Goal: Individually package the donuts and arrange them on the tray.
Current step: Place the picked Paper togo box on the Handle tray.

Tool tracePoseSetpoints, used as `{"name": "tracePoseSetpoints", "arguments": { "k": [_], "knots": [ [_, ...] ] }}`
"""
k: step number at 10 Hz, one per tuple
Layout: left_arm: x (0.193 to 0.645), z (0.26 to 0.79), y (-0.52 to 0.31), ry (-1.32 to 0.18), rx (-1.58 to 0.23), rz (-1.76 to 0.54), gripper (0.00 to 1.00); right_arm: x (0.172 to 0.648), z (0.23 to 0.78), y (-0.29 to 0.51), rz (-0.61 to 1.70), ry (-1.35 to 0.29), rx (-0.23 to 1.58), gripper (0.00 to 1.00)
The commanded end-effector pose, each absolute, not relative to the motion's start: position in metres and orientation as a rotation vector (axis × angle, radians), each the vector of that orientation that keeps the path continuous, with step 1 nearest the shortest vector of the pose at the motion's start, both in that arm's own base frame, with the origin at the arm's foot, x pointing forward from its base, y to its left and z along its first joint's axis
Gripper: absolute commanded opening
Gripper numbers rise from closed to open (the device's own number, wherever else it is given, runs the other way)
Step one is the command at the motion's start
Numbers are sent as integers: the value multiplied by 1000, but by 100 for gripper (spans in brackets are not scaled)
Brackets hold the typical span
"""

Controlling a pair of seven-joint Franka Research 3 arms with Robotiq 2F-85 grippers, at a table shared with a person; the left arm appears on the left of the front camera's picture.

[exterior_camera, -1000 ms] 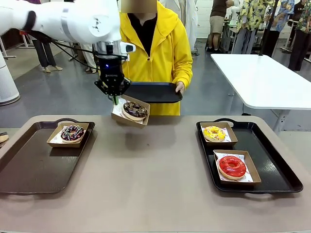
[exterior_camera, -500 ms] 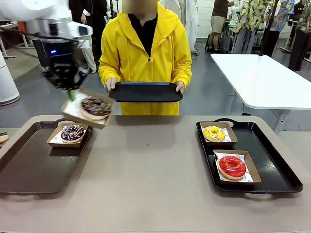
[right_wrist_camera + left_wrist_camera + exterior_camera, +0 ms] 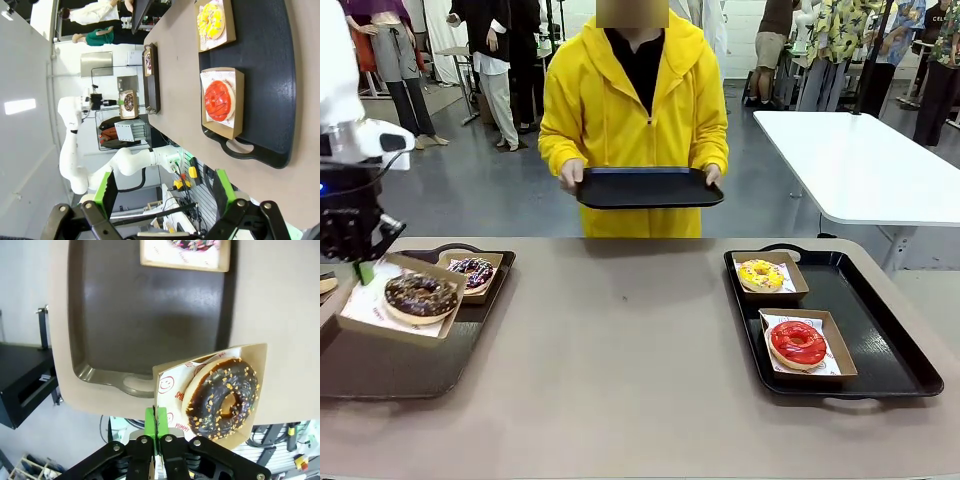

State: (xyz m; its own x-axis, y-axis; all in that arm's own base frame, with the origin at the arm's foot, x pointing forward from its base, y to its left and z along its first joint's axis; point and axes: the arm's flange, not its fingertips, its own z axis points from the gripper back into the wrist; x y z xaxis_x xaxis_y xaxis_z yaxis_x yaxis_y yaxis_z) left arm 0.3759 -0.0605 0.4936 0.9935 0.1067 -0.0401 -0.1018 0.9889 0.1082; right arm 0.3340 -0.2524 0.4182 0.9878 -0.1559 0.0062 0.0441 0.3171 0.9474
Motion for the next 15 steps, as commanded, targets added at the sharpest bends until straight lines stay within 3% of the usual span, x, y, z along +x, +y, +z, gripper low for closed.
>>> {"name": "tracePoseSetpoints", "arguments": {
  "k": [1, 3, 4, 11, 15],
  "knots": [
    [381, 475, -38, 29, 95, 103, 1, 333, 420, -253, -125, -105, 1253, 100],
    [398, 461, -20, 58, 80, 129, 1, 333, 420, -253, -125, -105, 1253, 100],
    [380, 470, -37, 59, 93, 127, 1, 333, 420, -253, -125, -105, 1253, 100],
    [382, 469, -36, 57, 94, 121, 1, 333, 420, -253, -125, -105, 1253, 100],
    [382, 430, -16, -60, 46, -44, 1, 333, 420, -253, -125, -105, 1253, 100]
  ]
}}
